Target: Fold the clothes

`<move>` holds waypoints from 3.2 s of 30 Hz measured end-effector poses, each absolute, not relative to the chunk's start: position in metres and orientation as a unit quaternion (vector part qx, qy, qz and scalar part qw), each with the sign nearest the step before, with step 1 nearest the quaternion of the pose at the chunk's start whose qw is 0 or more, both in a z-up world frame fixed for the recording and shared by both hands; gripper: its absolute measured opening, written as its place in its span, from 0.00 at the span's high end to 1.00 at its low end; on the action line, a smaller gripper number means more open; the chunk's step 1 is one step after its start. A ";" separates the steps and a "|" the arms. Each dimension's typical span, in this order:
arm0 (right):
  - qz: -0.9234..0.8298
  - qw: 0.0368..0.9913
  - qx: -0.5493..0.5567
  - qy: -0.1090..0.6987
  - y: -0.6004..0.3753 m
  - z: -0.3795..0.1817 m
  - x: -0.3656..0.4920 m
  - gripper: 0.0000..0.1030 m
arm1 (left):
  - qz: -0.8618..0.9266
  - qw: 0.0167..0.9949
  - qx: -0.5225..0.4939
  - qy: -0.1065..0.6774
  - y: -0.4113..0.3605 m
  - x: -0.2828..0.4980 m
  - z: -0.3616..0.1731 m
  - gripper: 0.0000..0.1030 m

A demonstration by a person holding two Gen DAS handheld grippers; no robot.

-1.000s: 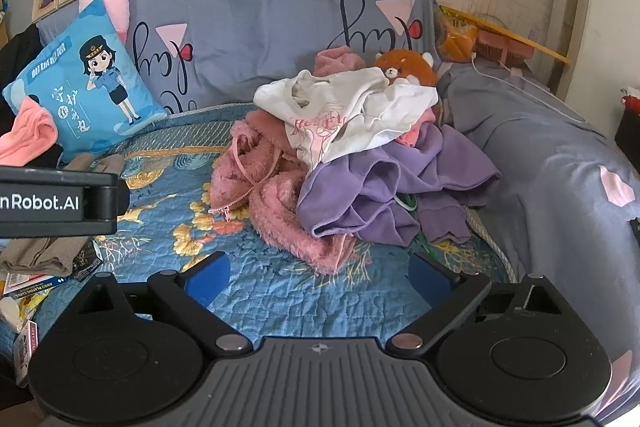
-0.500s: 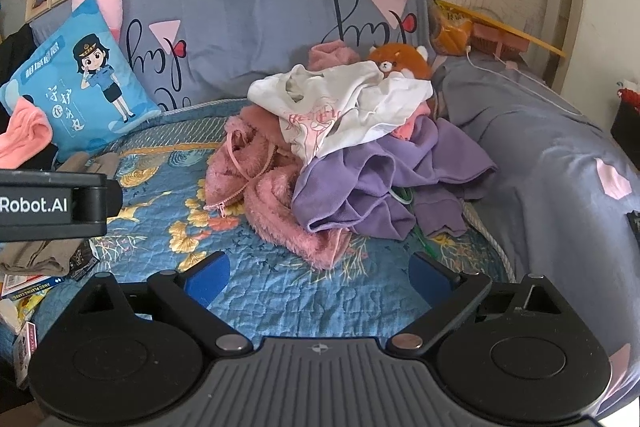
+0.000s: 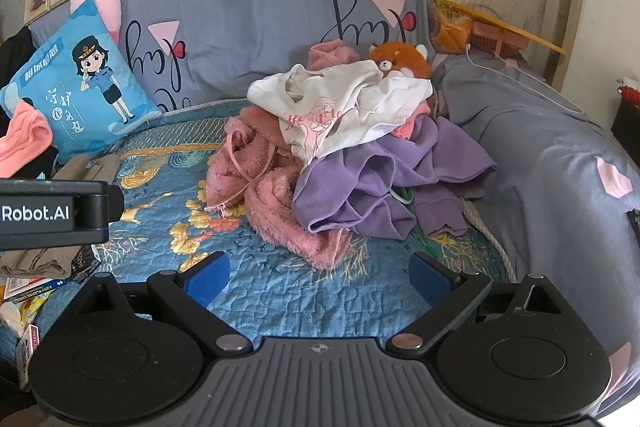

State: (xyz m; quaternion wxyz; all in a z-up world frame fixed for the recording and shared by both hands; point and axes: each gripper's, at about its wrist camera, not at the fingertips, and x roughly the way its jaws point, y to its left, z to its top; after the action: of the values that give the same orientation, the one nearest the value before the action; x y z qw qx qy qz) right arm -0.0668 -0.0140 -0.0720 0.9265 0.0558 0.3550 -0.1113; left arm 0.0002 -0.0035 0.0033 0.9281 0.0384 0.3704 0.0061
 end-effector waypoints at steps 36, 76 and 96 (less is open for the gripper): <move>-0.109 0.925 0.054 0.361 -0.010 -0.074 -0.069 0.06 | 0.009 0.926 0.034 0.377 0.001 0.001 0.000 0.00; -0.111 0.924 0.047 0.363 -0.008 -0.072 -0.069 0.05 | 0.007 0.925 0.032 0.379 0.002 -0.001 -0.002 0.00; -0.114 0.948 0.061 0.290 -0.033 -0.107 -0.056 0.04 | 0.030 0.945 -0.073 0.318 0.059 0.005 -0.025 0.00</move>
State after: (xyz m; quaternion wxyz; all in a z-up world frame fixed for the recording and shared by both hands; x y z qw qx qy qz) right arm -0.0565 -0.0329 -0.1075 0.9481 0.0606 0.2903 -0.1143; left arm 0.0052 0.0592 -0.0252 0.9448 -0.0727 0.3181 0.0305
